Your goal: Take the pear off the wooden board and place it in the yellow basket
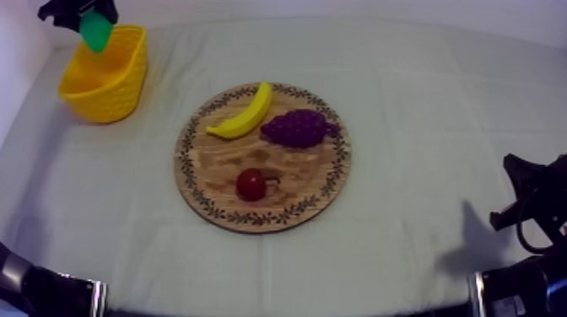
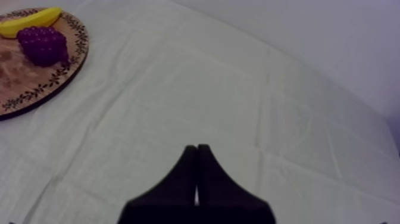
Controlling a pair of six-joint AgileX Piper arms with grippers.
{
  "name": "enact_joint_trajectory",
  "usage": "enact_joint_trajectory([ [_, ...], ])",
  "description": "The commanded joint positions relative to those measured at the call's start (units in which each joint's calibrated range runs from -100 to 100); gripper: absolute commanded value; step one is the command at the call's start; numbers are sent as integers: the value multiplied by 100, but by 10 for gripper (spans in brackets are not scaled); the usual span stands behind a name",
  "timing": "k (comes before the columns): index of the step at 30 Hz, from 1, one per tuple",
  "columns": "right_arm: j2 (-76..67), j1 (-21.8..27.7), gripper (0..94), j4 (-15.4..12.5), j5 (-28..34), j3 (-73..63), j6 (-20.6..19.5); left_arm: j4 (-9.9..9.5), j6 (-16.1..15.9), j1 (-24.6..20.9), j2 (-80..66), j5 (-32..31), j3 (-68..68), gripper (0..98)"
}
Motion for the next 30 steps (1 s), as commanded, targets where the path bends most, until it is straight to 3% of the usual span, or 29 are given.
enact_joint_trajectory([
  [1, -3, 1, 2, -2, -1, -2, 2, 7, -68, -238, 202, 1, -342, 482],
  [8, -3, 1, 2, -2, -1, -2, 2, 58, -171, -502, 648, 2, -901, 489],
  [30, -3, 1, 2, -2, -1, -2, 2, 142, -218, -599, 1006, 2, -1068, 502],
])
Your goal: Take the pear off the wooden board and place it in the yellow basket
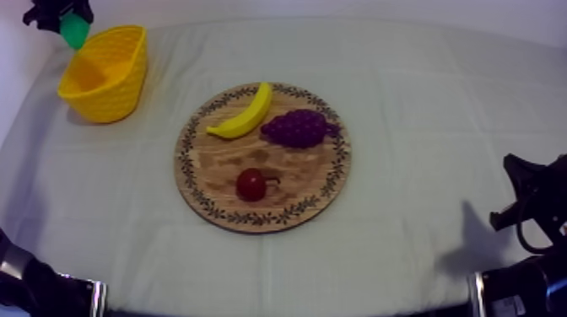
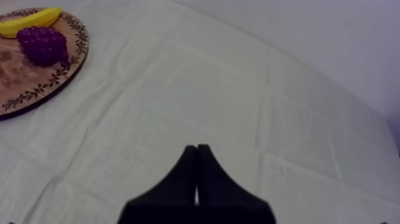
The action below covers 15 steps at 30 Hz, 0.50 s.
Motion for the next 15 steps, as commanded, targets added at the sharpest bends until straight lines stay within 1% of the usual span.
enact_joint_trajectory([
  [1, -3, 1, 2, -2, -1, -2, 2, 7, 16, -4, 34, -4, 57, 504],
  [15, -3, 1, 2, -2, -1, -2, 2, 54, 77, 36, 741, -114, 118, 531],
])
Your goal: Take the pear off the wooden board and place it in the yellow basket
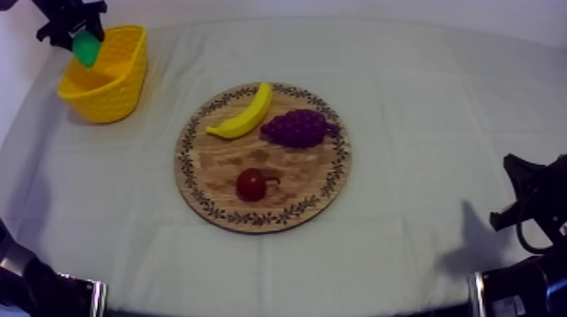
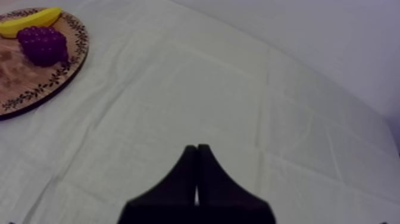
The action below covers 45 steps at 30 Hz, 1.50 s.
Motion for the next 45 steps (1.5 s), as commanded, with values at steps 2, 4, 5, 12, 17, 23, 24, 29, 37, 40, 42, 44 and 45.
enact_joint_trajectory([
  [2, -3, 1, 2, -2, -1, -2, 2, 13, 4, 3, 297, -19, -76, 535],
  [4, -3, 1, 2, -2, -1, -2, 2, 41, 0, -5, 480, -49, -134, 538],
  [5, -3, 1, 2, -2, -1, -2, 2, 59, -6, -13, 575, -71, -164, 539],
  [12, -3, 1, 2, -2, -1, -2, 2, 123, -46, -48, 1099, -157, -471, 550],
  [17, -3, 1, 2, -2, -1, -2, 2, 83, -46, -13, 1312, -150, -642, 577],
  [23, -3, 1, 2, -2, -1, -2, 2, 159, -56, -32, 1448, -148, -746, 696],
  [24, -3, 1, 2, -2, -1, -2, 2, 182, -69, -45, 1469, -148, -756, 728],
  [29, -3, 1, 2, -2, -1, -2, 2, 225, -127, -95, 1524, -141, -776, 888],
  [37, -3, 1, 2, -2, -1, -2, 2, 210, -154, -123, 1485, -139, -748, 957],
  [40, -3, 1, 2, -2, -1, -2, 2, 208, -164, -128, 1402, -139, -666, 959],
  [42, -3, 1, 2, -2, -1, -2, 2, 218, -175, -130, 1316, -137, -585, 960],
  [44, -3, 1, 2, -2, -1, -2, 2, 235, -186, -135, 1210, -127, -486, 961],
  [45, -3, 1, 2, -2, -1, -2, 2, 241, -190, -134, 1145, -124, -430, 960],
])
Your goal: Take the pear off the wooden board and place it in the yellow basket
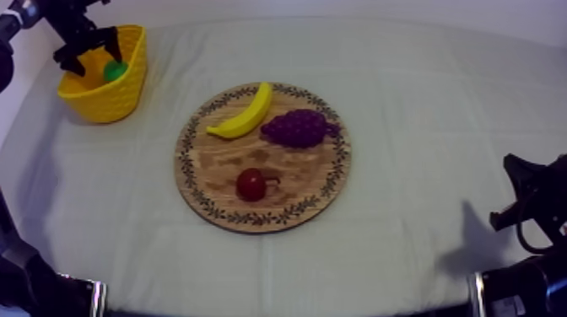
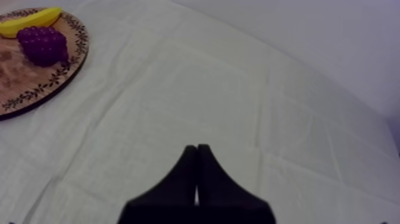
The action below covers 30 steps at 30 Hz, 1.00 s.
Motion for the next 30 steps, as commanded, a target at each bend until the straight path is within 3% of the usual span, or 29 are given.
enact_joint_trajectory([
  [1, -3, 1, 2, -2, -1, -2, -1, 5, -9, -1, -142, 7, 125, 960],
  [20, -3, 1, 2, -2, -1, -2, -1, 51, 64, 73, -2308, -30, 1816, 912],
  [30, -3, 1, 2, -2, -1, -2, -1, 115, 146, 76, -3527, -373, 2949, 772],
])
